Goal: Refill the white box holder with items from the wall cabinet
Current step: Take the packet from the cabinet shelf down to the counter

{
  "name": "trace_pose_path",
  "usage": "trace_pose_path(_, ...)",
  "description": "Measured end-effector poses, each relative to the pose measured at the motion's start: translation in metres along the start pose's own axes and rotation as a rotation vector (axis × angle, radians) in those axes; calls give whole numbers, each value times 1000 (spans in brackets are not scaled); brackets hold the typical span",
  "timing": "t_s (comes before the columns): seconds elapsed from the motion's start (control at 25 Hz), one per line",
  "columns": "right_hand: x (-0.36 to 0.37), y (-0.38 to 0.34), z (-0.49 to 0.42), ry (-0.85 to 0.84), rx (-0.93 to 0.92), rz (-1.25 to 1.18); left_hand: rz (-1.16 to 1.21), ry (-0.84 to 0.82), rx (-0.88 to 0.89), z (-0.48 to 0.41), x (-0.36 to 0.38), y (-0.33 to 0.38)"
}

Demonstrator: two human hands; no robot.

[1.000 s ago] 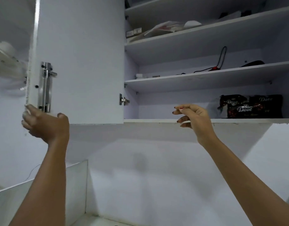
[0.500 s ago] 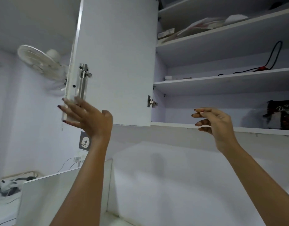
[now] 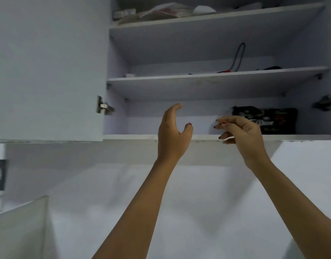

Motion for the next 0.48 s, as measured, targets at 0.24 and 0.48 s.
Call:
trace_pose_path(0.24, -99, 44, -27, 147, 3, 144, 225, -104, -68, 3, 115, -11)
trace_pose_path(0.48, -177, 89, -77, 297, -82, 268, 254, -75, -79, -18, 208, -23)
Point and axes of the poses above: each hand's wrist, its own z-axis away from the middle knuckle, its own x-axis out of the palm, y = z × x, the point moved 3 cm from there along -z, towards the middle knuckle
